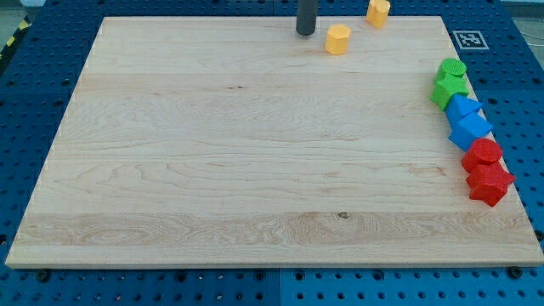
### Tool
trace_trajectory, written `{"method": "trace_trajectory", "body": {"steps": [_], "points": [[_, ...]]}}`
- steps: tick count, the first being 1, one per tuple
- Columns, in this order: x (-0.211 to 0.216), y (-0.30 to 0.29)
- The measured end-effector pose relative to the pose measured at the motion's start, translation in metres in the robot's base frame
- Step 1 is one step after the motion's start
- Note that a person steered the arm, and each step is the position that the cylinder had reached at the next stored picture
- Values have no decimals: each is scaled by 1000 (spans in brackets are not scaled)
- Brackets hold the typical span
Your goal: Move the yellow hexagon above the green circle
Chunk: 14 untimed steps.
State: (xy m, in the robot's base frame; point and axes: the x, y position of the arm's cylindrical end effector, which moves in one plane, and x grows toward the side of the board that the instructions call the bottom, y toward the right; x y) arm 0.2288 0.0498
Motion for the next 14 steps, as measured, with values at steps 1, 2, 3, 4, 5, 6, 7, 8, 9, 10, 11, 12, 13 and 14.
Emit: {"method": "trace_trajectory", "body": {"steps": [1, 2, 3, 4, 5, 6, 7, 8, 9, 10, 11, 12, 13, 14], "points": [[11, 21], [15, 34], [21, 50], [22, 56], [22, 72], [39, 63], [51, 66], [51, 96], [51, 104], [36, 104], [33, 111], [43, 123], [44, 128], [44, 143]]}}
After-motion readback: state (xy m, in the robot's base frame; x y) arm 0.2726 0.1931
